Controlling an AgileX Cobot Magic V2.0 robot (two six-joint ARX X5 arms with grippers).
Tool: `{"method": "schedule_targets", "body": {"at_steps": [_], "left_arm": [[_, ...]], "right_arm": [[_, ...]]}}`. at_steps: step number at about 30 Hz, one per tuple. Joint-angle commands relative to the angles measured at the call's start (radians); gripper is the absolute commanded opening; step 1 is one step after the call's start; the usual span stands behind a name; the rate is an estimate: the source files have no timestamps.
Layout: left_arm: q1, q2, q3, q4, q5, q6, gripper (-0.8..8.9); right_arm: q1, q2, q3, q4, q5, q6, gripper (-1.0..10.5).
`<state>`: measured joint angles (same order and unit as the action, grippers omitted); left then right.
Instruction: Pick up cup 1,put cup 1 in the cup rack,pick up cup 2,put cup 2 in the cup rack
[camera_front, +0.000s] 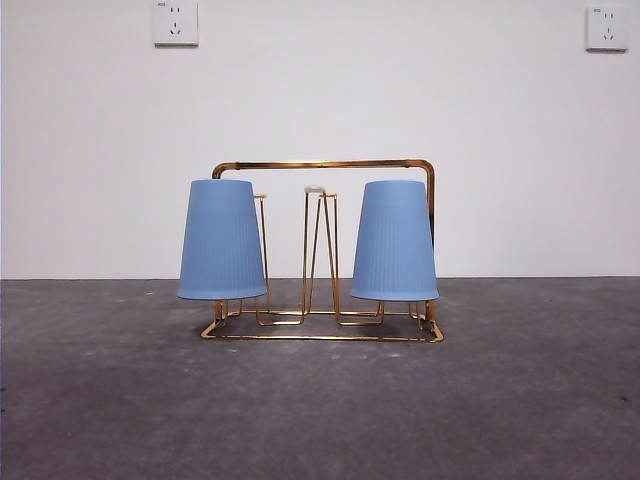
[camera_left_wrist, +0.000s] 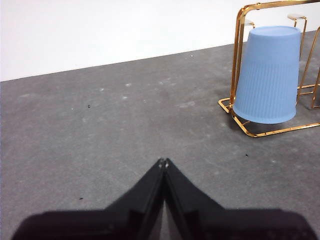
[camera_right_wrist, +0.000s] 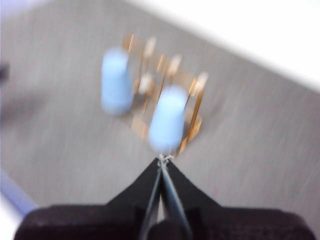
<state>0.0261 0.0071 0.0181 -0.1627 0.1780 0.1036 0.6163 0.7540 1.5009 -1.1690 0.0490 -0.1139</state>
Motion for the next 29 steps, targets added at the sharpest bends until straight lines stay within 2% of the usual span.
{"method": "schedule_targets", "body": {"at_steps": [1,5,8,12,21,29], "left_arm": [[0.003,0.001,-0.010,0.006,0.005,-0.007,-0.03],[0.003,0.003,-0.010,0.006,0.005,-0.007,-0.03],[0.003,0.004,-0.010,0.006,0.005,-0.007,-0.03],[0.003,0.005,-0.010,0.006,0.005,-0.007,-0.03],[0.003,0.009,-0.010,0.006,0.005,-0.006,-0.03],[0.003,0.009,-0.010,0.006,0.005,-0.007,-0.03]], "right_arm": [[-0.154,-0.050,-0.033,0.120,-0.098,-0.028,0.0],[-0.363,-0.127,-0.146,0.324,-0.128,-0.031,0.0],[-0.468,-0.185,-0.277,0.458,-0.129,-0.037,0.0],[-0.559,-0.280,-0.502,0.634,-0.148,-0.017,0.0],[-0.591,-0.468,-1.011,0.983,-0.127,-0.001,0.0],[-0.591,-0.623,-1.279,1.066,-0.123,0.009,0.0]]}}
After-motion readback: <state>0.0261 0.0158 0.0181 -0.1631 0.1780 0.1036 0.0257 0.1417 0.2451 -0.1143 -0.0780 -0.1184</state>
